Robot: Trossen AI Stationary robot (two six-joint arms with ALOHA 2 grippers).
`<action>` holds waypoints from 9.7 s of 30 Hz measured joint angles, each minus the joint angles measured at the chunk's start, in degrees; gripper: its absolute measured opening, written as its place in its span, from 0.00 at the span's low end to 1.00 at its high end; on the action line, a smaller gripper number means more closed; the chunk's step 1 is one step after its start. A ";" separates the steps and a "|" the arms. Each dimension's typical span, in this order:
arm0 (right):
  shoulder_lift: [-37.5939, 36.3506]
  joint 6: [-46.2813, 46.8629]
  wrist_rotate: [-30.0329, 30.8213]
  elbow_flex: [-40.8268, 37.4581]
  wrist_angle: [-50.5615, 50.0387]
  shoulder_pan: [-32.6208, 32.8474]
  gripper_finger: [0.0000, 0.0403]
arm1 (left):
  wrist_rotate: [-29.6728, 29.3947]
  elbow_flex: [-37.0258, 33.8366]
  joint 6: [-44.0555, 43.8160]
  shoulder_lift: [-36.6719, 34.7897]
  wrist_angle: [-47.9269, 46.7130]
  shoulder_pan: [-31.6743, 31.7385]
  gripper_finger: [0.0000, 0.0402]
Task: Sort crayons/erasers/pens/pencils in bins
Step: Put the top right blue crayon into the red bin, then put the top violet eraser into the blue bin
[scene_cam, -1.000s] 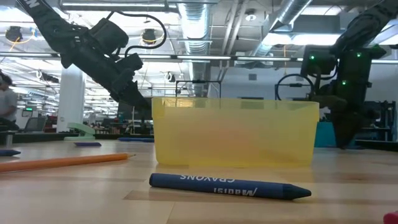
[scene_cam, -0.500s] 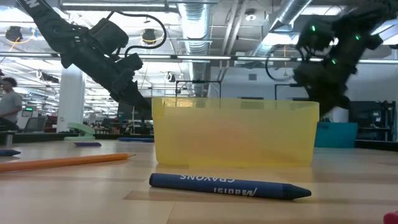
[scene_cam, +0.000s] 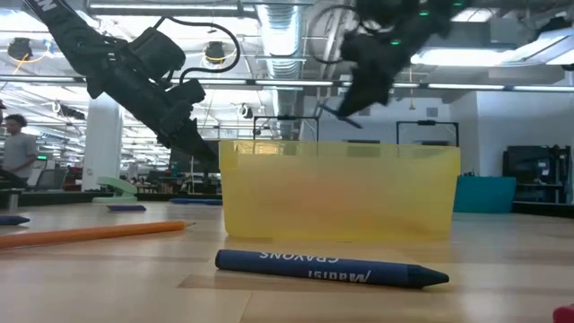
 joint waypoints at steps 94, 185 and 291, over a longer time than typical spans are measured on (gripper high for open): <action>-27.55 -11.35 7.76 -34.52 25.46 10.34 0.01 | -10.50 4.58 -28.12 -0.02 -46.79 -15.26 0.57; 25.06 22.52 9.35 -12.08 93.25 2.62 0.49 | -28.56 21.54 -1.30 8.40 -1.28 -18.40 0.14; 12.78 0.10 19.23 -6.17 -0.30 -41.92 0.15 | -19.41 9.01 -7.72 4.84 1.46 -16.98 0.08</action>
